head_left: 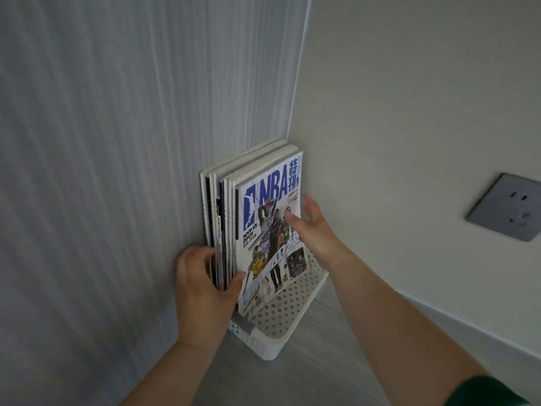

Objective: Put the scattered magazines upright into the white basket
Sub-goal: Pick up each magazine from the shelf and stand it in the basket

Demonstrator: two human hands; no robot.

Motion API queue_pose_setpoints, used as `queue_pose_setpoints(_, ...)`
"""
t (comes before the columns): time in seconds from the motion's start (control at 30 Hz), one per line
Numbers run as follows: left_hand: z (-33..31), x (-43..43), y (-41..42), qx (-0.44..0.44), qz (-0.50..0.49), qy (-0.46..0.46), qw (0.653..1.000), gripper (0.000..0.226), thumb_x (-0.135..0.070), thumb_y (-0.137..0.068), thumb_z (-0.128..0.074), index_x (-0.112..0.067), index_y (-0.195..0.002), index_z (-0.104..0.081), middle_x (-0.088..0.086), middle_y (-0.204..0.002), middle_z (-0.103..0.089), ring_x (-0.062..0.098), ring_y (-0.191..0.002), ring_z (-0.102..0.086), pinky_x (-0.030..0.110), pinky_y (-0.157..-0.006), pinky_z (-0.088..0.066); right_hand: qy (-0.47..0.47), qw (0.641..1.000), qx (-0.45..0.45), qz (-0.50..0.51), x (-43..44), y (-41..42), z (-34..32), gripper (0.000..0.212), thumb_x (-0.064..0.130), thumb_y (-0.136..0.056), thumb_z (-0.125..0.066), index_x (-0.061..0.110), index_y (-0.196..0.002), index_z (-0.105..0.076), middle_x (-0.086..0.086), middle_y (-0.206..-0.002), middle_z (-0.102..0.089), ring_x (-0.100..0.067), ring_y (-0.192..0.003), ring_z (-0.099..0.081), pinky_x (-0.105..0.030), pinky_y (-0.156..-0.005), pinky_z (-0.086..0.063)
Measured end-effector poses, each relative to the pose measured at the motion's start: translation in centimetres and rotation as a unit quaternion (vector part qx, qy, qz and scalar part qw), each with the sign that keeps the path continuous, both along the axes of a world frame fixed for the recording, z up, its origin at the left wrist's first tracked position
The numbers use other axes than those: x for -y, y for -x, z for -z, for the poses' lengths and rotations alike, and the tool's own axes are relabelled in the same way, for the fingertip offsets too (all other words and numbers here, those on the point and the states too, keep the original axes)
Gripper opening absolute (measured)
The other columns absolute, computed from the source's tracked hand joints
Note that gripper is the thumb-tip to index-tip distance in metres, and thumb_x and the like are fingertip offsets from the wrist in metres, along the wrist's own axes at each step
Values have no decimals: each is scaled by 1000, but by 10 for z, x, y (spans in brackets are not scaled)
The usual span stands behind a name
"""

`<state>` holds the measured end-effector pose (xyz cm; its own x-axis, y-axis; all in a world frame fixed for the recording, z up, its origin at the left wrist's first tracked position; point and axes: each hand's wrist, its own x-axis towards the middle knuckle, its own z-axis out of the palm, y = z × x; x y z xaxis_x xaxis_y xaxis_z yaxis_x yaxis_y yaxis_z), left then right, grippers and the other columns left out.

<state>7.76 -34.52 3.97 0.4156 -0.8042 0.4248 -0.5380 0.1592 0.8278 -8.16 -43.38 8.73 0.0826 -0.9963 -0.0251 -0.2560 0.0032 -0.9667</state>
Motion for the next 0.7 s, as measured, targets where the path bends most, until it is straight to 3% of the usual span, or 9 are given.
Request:
queue_pose_setpoints(0.07, 0, 0, 3, 1, 17, 6, 1000, 69, -4, -57, -80, -4, -117, -46, 10, -116, -47, 24, -108, -46, 35, -94, -40, -20, 1000, -4, -20, 1, -10, 3, 69, 40, -86, -52, 34, -141, -9, -1, -153, -16, -23, -136, -26, -40, -109, -26)
queue_pose_setpoints(0.13, -1, 1, 6, 17, 22, 14, 999, 77, -2, -59, -79, -3, -125, -40, 17, -126, -46, 29, -117, -45, 37, -98, -38, -27, 999, 1, -44, 0, -21, 5, 68, 41, -87, -49, 34, -141, -8, -2, -153, -18, -24, -135, -29, -38, -107, -28)
queue_pose_setpoints(0.37, -6, 3, 11, 31, 3, 32, 999, 61, 7, -64, -71, 2, -119, -45, 22, -120, -50, 33, -112, -48, 33, -92, -37, -21, 998, 40, -47, -6, -35, 12, 70, 42, -86, -51, 34, -141, -9, -2, -152, -22, -21, -136, -27, -41, -113, -24)
queue_pose_setpoints(0.43, -5, 2, 12, 43, 3, 29, 999, 57, 8, -65, -70, 5, -117, -46, 26, -121, -49, 36, -112, -48, 34, -93, -37, -3, 998, 20, -58, -12, -34, 10, 67, 40, -86, -52, 32, -141, -14, 3, -145, -30, -15, -127, -35, -30, -108, -28)
queue_pose_setpoints(0.53, -6, -3, 10, 74, 6, 7, 997, 53, 1, -69, -70, 7, -116, -47, 28, -122, -50, 40, -112, -48, 42, -92, -42, 29, 997, -4, -71, -28, -30, 4, 61, 30, -88, -54, 27, -139, -22, 21, -107, -43, 13, -92, -43, 5, -78, -32)
queue_pose_setpoints(0.57, -7, -6, 9, 88, 3, -6, 996, 53, -2, -69, -71, 7, -115, -47, 29, -121, -50, 42, -111, -48, 46, -91, -43, 34, 997, -12, -68, -35, -27, 3, 60, 26, -88, -54, 24, -139, -23, 25, -104, -43, 19, -87, -43, 9, -73, -32)
queue_pose_setpoints(0.6, -6, -10, 9, 100, -1, -20, 995, 53, -4, -69, -71, 8, -115, -47, 30, -120, -51, 44, -110, -48, 50, -90, -44, 37, 997, -22, -62, -43, -23, 3, 61, 25, -88, -54, 22, -140, -23, 23, -114, -45, 18, -95, -45, 5, -80, -34)
queue_pose_setpoints(0.67, -7, -22, 14, 115, -1, -43, 992, 55, -6, -68, -73, 9, -115, -48, 32, -119, -52, 47, -108, -49, 55, -88, -44, 38, 997, -58, -34, -62, -11, 3, 64, 27, -87, -55, 25, -140, -21, 6, -140, -37, -4, -120, -42, -18, -99, -34)
queue_pose_setpoints(0.7, -7, -29, 19, 122, 8, -44, 991, 55, -6, -68, -73, 9, -114, -49, 32, -118, -53, 48, -107, -50, 56, -88, -44, 42, 996, -77, -20, -71, -1, 2, 62, 27, -87, -55, 26, -140, -23, 1, -143, -35, -9, -119, -41, -24, -98, -35)
